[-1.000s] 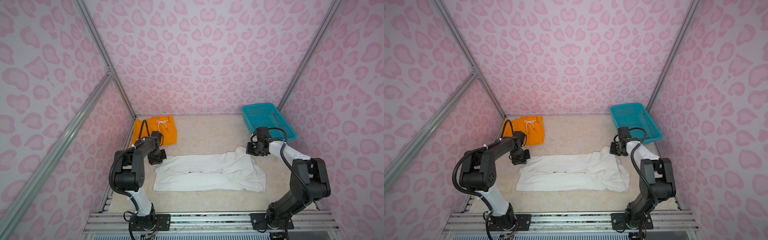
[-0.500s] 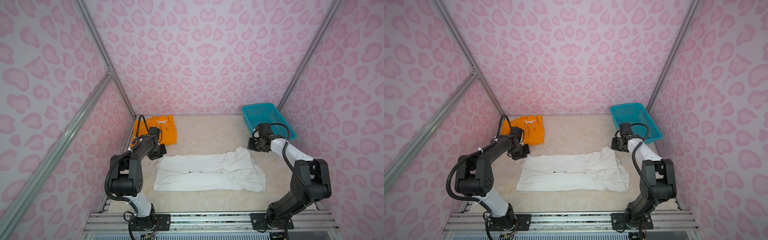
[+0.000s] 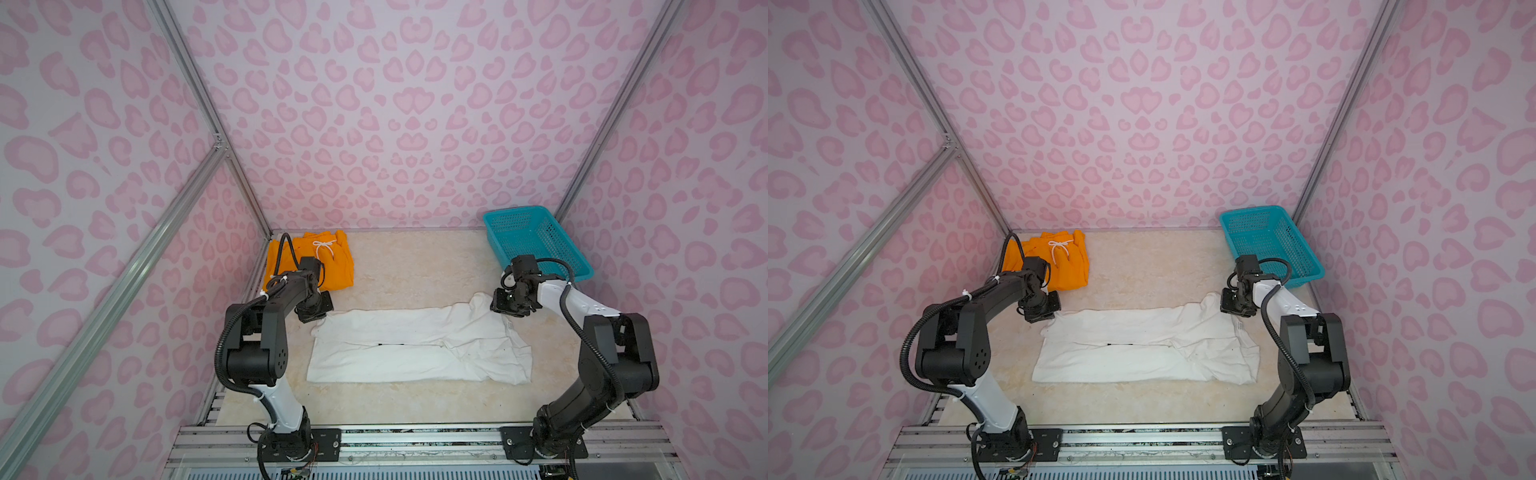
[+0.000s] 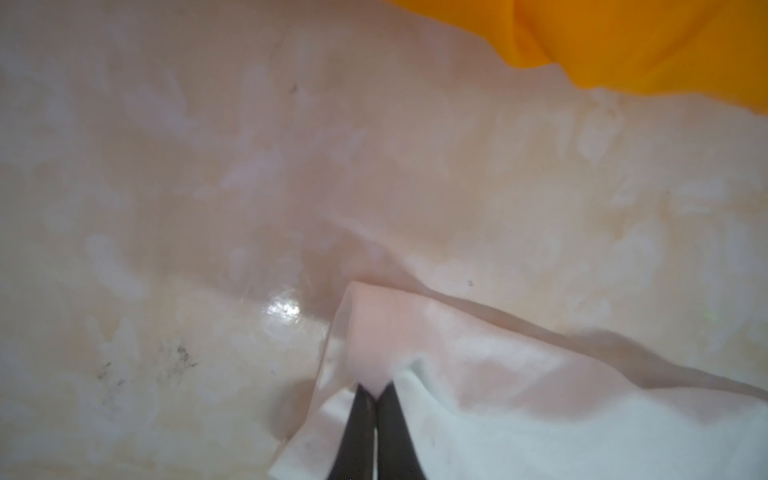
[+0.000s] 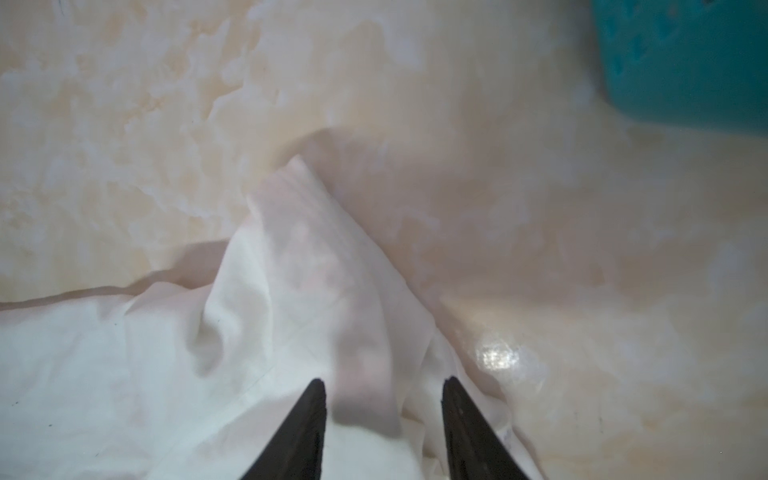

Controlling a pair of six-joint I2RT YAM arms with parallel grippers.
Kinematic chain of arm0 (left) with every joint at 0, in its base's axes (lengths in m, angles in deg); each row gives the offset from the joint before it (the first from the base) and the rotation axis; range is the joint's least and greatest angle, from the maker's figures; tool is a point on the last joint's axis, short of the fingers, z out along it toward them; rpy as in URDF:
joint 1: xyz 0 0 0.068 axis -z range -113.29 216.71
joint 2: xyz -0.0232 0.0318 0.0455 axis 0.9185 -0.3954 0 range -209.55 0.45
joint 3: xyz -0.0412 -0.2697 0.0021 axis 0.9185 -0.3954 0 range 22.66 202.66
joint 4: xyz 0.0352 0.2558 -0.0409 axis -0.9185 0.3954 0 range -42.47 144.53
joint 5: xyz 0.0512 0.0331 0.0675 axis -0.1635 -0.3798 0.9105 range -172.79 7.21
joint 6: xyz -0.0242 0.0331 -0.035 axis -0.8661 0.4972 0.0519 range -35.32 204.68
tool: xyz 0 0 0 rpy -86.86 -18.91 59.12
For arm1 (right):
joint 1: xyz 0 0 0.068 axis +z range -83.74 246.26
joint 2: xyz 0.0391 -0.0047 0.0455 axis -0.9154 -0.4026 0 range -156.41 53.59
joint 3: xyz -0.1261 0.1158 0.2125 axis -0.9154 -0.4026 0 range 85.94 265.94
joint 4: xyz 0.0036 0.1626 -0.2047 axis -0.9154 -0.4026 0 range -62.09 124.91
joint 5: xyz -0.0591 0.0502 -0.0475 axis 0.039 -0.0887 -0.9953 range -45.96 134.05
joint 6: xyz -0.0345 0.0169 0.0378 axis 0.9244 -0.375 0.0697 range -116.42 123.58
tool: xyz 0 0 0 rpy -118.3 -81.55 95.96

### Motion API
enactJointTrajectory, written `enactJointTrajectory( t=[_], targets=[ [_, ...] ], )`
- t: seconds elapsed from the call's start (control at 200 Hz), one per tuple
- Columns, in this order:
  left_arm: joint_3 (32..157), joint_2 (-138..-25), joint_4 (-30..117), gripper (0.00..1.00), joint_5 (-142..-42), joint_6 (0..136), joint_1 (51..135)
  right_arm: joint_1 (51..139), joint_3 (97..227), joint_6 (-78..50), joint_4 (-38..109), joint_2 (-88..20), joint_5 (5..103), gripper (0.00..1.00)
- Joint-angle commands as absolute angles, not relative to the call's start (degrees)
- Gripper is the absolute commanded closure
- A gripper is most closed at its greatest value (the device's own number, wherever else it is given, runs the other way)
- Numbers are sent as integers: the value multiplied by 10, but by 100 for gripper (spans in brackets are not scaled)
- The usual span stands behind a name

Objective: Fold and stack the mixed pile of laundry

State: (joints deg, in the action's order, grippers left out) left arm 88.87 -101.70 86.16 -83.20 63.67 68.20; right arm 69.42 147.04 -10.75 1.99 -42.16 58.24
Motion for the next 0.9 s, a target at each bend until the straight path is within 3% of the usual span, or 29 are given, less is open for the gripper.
enactJointTrajectory(
  t=[0.0, 0.23, 0.365, 0.675, 0.825, 0.895],
  targets=[
    [890, -1021, 858, 97, -830, 635, 682, 694, 1471, -104, 35, -432, 607, 58],
    [888, -1030, 854, 97, -834, 635, 681, 689, 1507, -103, 58, -469, 620, 68],
    [888, -1030, 855, 97, -824, 632, 681, 689, 1522, -109, 56, -480, 629, 100],
    [883, -1014, 842, 97, -830, 623, 678, 689, 1492, -120, 76, -376, 486, 100],
    [877, -1022, 837, 97, -840, 621, 677, 689, 1487, -123, 82, -392, 485, 100],
    [873, -1026, 834, 94, -842, 618, 677, 692, 1499, -121, 64, -424, 497, 89]
  ],
)
